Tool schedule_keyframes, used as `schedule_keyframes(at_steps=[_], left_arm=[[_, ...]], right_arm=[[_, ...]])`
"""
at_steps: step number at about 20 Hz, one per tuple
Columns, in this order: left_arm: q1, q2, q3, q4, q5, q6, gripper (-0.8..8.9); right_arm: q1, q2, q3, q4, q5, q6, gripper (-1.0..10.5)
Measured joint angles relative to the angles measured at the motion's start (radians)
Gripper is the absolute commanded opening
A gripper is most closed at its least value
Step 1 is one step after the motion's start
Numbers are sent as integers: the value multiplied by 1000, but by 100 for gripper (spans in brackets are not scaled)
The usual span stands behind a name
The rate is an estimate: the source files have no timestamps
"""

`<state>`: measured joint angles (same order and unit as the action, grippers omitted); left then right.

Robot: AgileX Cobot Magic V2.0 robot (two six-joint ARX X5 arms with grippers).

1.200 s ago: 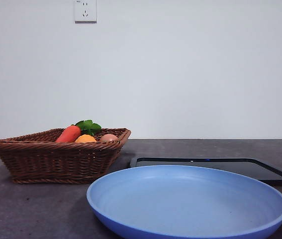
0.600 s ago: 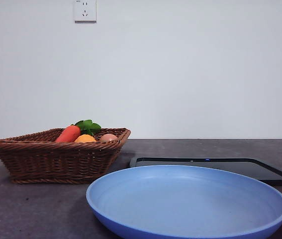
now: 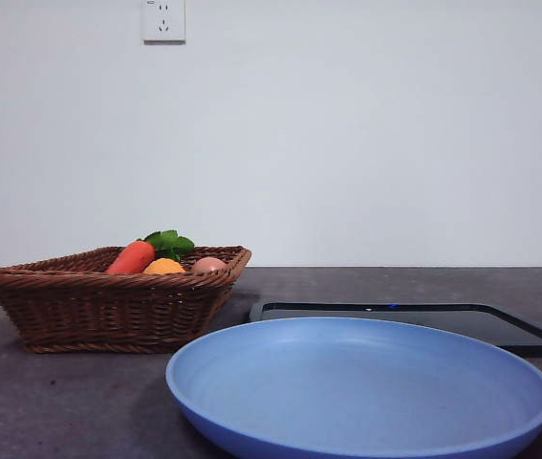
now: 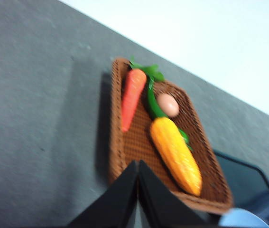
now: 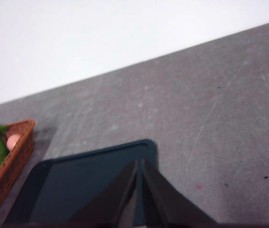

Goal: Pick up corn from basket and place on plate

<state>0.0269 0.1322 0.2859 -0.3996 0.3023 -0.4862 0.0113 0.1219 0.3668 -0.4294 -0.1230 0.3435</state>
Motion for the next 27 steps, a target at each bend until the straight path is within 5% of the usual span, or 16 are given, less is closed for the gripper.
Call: schedule_keyframes(at_steps=[13, 19, 23, 25, 27], left_arm=[[0, 254, 289, -304, 208, 156, 5], [-2, 366, 341, -491, 274, 299, 5], [-15, 385, 342, -509, 274, 331, 10], [-15, 385, 342, -507, 274, 335, 69], [-15, 385, 342, -501, 274, 335, 240]], right_arm=[[0, 346, 319, -331, -298, -138, 2], [18, 523, 392, -540, -348, -284, 2], [73, 570, 392, -565, -348, -314, 2], [86, 579, 392, -562, -348, -315, 12], [87, 579, 392, -555, -348, -316, 137]])
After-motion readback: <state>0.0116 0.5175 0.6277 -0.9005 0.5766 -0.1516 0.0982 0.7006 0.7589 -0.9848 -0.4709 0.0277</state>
